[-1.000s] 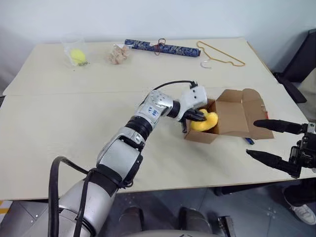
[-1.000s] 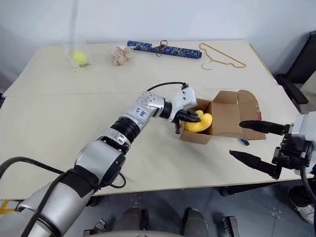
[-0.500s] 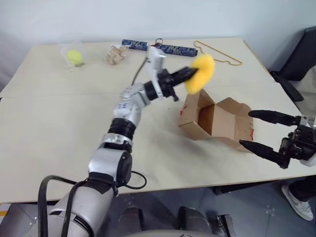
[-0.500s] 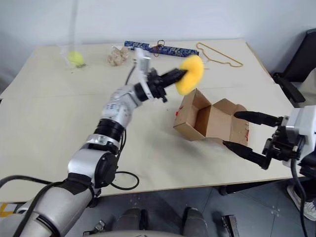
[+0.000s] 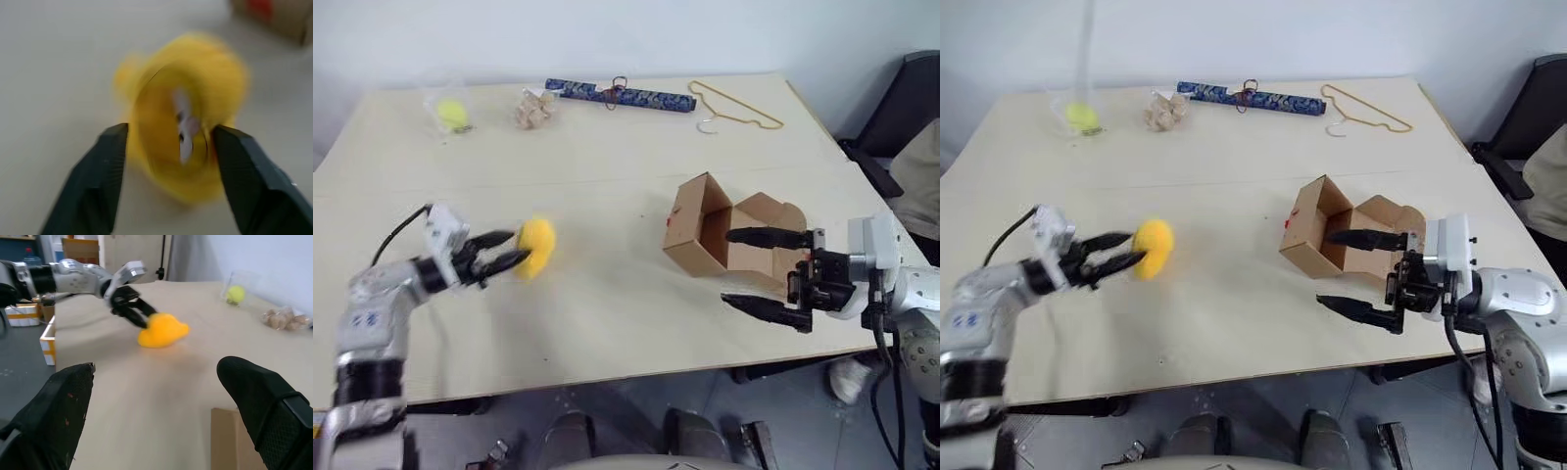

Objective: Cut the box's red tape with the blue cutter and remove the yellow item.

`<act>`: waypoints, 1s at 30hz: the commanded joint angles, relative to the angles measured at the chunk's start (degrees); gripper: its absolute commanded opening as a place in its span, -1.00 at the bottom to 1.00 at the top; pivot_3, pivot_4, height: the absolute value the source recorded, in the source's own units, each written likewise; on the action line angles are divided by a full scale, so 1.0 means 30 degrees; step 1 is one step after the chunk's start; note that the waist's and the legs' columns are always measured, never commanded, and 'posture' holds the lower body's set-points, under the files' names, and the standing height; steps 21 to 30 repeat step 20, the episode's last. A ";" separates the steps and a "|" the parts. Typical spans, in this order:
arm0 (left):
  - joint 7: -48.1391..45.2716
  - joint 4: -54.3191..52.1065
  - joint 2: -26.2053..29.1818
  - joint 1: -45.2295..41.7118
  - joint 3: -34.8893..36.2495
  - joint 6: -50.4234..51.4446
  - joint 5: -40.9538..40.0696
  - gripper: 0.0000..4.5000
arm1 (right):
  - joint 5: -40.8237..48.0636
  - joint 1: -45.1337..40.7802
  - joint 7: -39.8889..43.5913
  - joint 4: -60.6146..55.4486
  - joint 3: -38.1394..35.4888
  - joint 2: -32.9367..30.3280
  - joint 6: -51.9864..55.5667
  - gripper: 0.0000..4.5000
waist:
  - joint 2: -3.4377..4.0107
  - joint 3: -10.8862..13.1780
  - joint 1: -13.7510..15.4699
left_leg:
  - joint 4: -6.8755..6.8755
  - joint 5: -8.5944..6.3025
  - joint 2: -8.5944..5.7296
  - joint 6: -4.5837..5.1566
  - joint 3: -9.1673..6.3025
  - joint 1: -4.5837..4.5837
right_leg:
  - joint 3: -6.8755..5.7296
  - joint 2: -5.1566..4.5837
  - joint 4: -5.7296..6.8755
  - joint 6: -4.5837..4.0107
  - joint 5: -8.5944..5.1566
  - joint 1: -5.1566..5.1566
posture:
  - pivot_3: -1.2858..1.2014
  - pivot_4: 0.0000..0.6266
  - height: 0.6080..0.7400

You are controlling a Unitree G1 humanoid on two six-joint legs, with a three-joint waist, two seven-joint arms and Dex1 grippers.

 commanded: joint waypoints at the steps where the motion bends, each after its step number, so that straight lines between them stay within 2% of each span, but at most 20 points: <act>1: 0.0540 -0.1802 0.0433 0.0842 0.0638 -0.0845 -0.0025 0.85 | -0.0370 -0.0665 0.0632 0.0544 0.0341 0.0169 -0.0914 1.00 | 0.0001 0.0001 0.0137 | 0.0000 0.0003 0.0000 -0.0005 -0.0009 -0.0001 | -0.0006 0.0000 0.0005 -0.0004 -0.0002 0.0002 | 0.03 -0.52 1.00; 2: 0.0645 -0.2236 0.0463 0.1125 0.0751 -0.1075 -0.0054 0.96 | -0.0573 -0.0802 0.0898 0.0833 0.0536 0.0160 -0.1136 1.00 | 0.0001 0.0000 0.0150 | 0.0001 0.0004 -0.0001 -0.0006 -0.0014 -0.0005 | -0.0007 -0.0001 0.0002 -0.0005 -0.0002 0.0006 | 0.03 -0.52 1.00; 3: 0.0697 -0.2597 0.0473 0.1302 0.0887 -0.1374 -0.0142 0.99 | -0.0705 -0.0897 0.1119 0.1066 0.0696 0.0142 -0.1273 1.00 | -0.0001 -0.0001 0.0118 | 0.0002 0.0003 -0.0001 -0.0005 -0.0009 -0.0006 | -0.0005 -0.0001 -0.0008 -0.0005 -0.0002 0.0014 | 0.03 -0.52 1.00; 7: 0.0581 -0.3385 0.1086 0.2251 0.2013 -0.1833 -0.0504 0.99 | -0.0926 -0.1253 0.1653 0.1727 0.0902 0.0115 -0.1653 1.00 | 0.0008 0.0003 -0.0084 | -0.0008 0.0001 0.0004 -0.0007 0.0015 0.0000 | -0.0004 0.0000 -0.0001 -0.0007 0.0000 -0.0003 | 0.03 -0.52 1.00; 14: 0.0277 -0.3606 0.2225 0.4934 0.5741 -0.1231 -0.1660 0.99 | -0.0843 -0.1907 0.2128 0.2408 0.0654 -0.0001 -0.1660 1.00 | 0.0032 0.0016 -0.0550 | -0.0052 -0.0005 0.0018 -0.0017 0.0047 0.0012 | -0.0005 0.0002 0.0011 -0.0020 -0.0009 -0.0040 | 0.03 -0.52 1.00; 19: 0.0498 -0.3646 0.1766 0.7566 0.8151 -0.1363 -0.1906 0.99 | -0.1085 -0.1917 0.2282 0.2871 0.0781 0.0209 -0.2015 1.00 | 0.0032 0.0016 -0.0563 | -0.0051 -0.0022 0.0025 -0.0029 0.0057 0.0016 | -0.0005 0.0001 0.0001 -0.0022 -0.0010 -0.0042 | 0.03 -0.52 1.00; 30: 0.0609 -0.3885 0.1577 0.7944 0.8311 -0.1338 -0.1934 0.99 | -0.1093 -0.1885 0.2285 0.2914 0.0816 0.0248 -0.2064 1.00 | 0.0032 0.0016 -0.0563 | -0.0051 -0.0022 0.0025 -0.0029 0.0057 0.0016 | -0.0004 0.0001 0.0001 -0.0022 -0.0010 -0.0041 | 0.03 -0.52 1.00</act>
